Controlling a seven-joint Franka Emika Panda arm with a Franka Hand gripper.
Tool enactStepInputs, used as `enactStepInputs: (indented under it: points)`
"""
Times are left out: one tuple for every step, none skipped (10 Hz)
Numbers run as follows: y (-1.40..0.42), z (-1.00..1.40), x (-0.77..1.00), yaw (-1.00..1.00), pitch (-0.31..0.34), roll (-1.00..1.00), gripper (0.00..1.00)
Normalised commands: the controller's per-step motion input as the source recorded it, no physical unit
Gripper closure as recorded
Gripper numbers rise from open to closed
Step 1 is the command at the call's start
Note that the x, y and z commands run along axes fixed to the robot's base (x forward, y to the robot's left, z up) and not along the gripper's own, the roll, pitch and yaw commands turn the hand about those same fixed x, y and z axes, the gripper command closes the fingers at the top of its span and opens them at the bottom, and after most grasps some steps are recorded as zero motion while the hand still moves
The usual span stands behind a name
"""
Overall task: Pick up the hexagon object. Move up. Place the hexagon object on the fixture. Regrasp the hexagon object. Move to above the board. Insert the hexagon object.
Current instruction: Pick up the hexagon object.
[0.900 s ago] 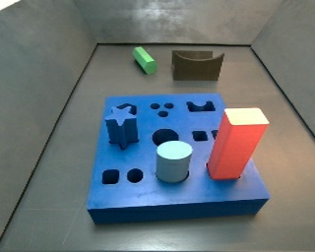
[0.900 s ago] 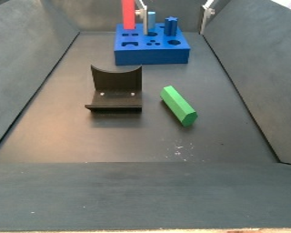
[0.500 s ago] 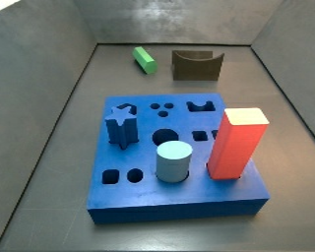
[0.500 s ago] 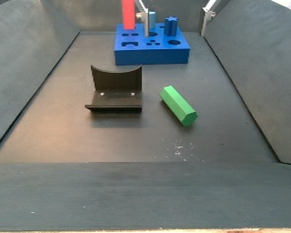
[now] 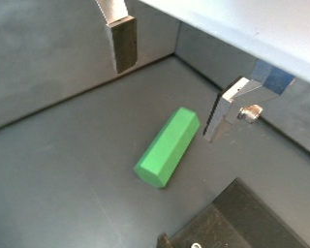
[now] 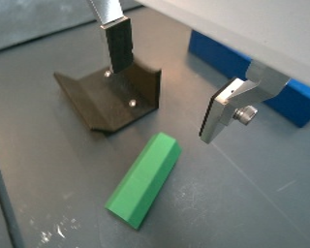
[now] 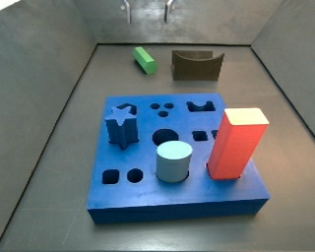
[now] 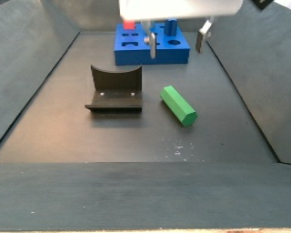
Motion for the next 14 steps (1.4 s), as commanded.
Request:
enactStepInputs:
  points:
    - [0.16, -1.0, -0.04, 0.25, -0.023, 0.0, 0.0]
    - [0.15, -1.0, -0.01, 0.26, -0.026, 0.0, 0.0]
    - [0.15, -1.0, -0.06, 0.22, -0.026, 0.0, 0.0]
    - [0.17, -1.0, -0.08, 0.22, -0.03, 0.0, 0.0]
    - [0.17, -1.0, -0.05, 0.23, -0.031, 0.0, 0.0]
    - [0.18, -1.0, -0.08, 0.23, -0.036, 0.0, 0.0]
    - [0.23, -1.0, -0.16, 0.23, -0.053, 0.0, 0.0]
    - [0.2, -1.0, -0.11, 0.24, -0.051, -0.03, 0.0]
    - [0.21, -0.99, -0.23, 0.19, -0.061, -0.07, 0.0]
    - [0.21, -0.62, -0.26, 0.2, -0.119, -0.23, 0.0]
    - [0.17, -0.43, -0.18, 0.14, -0.134, -0.28, 0.0]
    - [0.2, -0.36, -0.17, 0.09, -0.136, -0.29, 0.0]
    - [0.2, -0.25, -0.14, 0.05, -0.139, -0.32, 0.0]
    - [0.22, -0.16, -0.14, 0.0, -0.143, -0.35, 0.0]
